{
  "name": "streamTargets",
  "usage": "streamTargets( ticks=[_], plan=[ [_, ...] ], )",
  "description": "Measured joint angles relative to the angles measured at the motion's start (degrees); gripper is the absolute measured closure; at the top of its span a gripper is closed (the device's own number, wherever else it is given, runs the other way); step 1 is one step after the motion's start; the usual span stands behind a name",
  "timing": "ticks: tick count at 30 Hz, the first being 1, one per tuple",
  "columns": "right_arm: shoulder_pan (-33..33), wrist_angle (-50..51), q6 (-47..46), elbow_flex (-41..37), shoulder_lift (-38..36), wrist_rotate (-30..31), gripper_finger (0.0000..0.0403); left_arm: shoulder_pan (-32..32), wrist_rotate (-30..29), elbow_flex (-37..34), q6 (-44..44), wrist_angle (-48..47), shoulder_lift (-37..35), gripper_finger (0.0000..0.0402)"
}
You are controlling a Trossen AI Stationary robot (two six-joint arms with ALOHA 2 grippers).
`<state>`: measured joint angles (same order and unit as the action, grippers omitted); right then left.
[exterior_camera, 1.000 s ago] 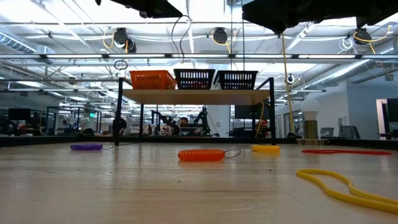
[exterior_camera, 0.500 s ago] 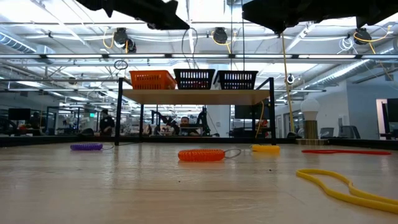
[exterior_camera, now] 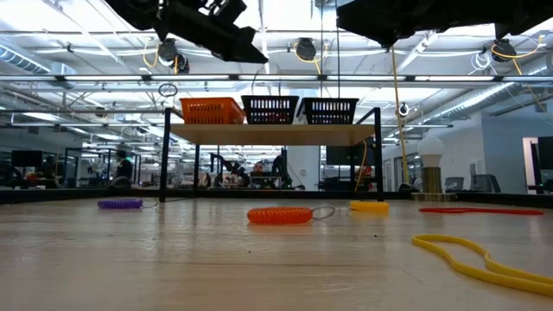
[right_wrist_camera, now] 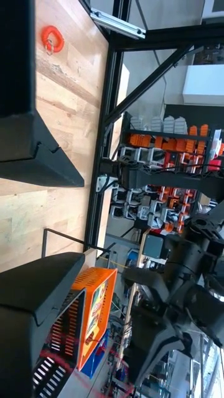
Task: Pick & Place Office Desk Supplies
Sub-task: Put the red rubber band into the left black basket on the shelf
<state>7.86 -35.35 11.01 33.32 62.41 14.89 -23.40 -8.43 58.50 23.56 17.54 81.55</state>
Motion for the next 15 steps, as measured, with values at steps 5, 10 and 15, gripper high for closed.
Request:
streamTargets(
  ticks=[5, 10, 15],
  plan=[
    [-0.01, 0.04, -0.02, 0.0, -0.01, -0.01, 0.0232, 0.0, 3.53, 0.0, 0.16, 0.2, 0.47, 0.0347],
    [0.0, 1.13, -0.67, 0.0, -0.02, -0.01, 0.0232, 0.0, 2.96, -0.02, -2.37, 0.2, 0.51, 0.0297],
    [0.15, 3.3, -2.75, 0.0, 0.0, -0.13, 0.0232, 1.55, 11.04, -0.02, -8.32, 0.06, 0.1, 0.026]
  ],
)
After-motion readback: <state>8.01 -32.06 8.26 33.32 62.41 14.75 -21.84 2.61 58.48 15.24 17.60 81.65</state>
